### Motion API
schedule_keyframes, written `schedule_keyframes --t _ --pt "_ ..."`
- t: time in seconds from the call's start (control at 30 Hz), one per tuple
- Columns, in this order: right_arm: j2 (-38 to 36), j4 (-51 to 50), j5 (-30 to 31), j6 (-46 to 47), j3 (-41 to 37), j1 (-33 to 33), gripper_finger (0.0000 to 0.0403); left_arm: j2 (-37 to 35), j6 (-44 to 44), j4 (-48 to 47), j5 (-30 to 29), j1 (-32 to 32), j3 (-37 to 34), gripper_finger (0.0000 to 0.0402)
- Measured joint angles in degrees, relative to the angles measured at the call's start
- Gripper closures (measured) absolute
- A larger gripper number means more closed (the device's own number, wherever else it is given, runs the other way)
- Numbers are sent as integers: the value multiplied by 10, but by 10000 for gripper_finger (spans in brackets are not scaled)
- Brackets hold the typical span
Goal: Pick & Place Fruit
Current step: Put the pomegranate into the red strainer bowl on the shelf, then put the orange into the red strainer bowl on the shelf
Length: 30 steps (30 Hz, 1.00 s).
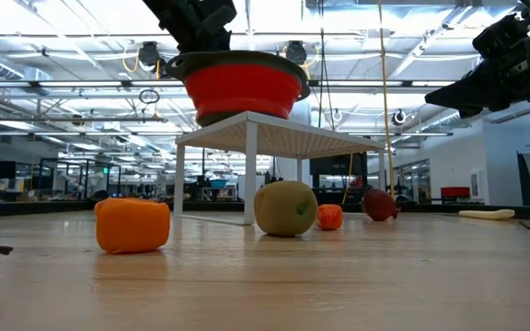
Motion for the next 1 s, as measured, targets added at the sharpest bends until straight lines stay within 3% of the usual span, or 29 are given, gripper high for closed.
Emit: schedule_keyframes --t 0.43,0.63,1.0 --pt "0 0 0 0 0 0 403 0 4 0 -10 0 0 142" --pt "0 0 0 0 0 0 403 -14 19 30 -21 0 1 133" --pt "0 0 0 2 0 0 403 -27 -6 -10 -31 -30 105 133"
